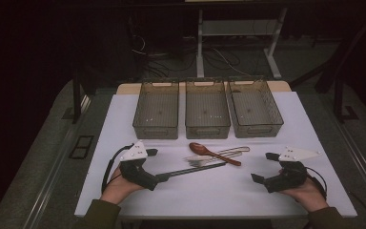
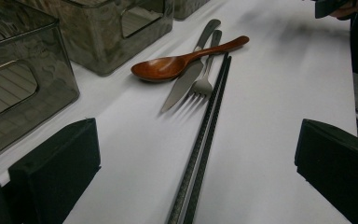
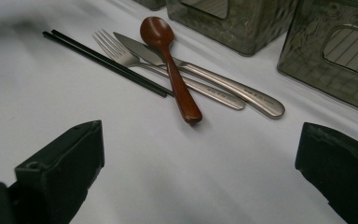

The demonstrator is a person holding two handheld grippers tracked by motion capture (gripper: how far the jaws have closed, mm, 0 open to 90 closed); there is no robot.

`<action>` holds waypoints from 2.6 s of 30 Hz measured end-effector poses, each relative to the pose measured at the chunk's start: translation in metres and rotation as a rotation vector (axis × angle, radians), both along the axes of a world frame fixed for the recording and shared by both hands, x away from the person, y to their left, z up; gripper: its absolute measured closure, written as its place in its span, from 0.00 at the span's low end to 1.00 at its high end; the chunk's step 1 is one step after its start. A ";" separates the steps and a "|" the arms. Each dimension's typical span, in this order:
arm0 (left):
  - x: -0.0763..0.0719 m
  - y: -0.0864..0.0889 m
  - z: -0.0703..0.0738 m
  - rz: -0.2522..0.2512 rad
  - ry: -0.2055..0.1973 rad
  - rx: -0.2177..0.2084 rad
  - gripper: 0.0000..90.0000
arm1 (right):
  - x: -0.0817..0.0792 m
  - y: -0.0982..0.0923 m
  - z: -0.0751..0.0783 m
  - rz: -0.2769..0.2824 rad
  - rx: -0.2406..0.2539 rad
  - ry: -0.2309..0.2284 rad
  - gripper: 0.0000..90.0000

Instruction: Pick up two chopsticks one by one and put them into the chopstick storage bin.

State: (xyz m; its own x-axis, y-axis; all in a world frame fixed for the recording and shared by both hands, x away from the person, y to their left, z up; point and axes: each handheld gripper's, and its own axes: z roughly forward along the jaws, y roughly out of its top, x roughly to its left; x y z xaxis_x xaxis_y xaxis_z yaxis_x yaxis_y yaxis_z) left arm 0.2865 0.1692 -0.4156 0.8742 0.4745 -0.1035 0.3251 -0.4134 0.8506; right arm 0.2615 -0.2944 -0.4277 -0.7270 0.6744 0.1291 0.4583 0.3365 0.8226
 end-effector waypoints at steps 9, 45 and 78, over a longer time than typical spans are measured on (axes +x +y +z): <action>0.001 0.000 0.001 -0.007 -0.003 0.001 0.00 | 0.000 -0.002 0.001 0.004 0.012 -0.007 0.01; 0.015 -0.024 0.006 -0.072 -0.015 0.010 0.01 | -0.001 -0.003 0.001 -0.001 0.033 -0.015 0.01; 0.030 -0.051 -0.002 -0.162 0.022 0.017 0.32 | -0.001 -0.002 0.003 -0.007 0.063 -0.032 0.01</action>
State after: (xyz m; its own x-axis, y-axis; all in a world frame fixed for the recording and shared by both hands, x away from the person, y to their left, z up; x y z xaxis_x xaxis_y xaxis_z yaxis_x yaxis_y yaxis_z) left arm 0.3169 0.1183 -0.4180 0.9370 0.3293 -0.1165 0.2714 -0.4764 0.8363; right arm 0.2603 -0.2960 -0.4245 -0.7265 0.6710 0.1482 0.4335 0.2801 0.8565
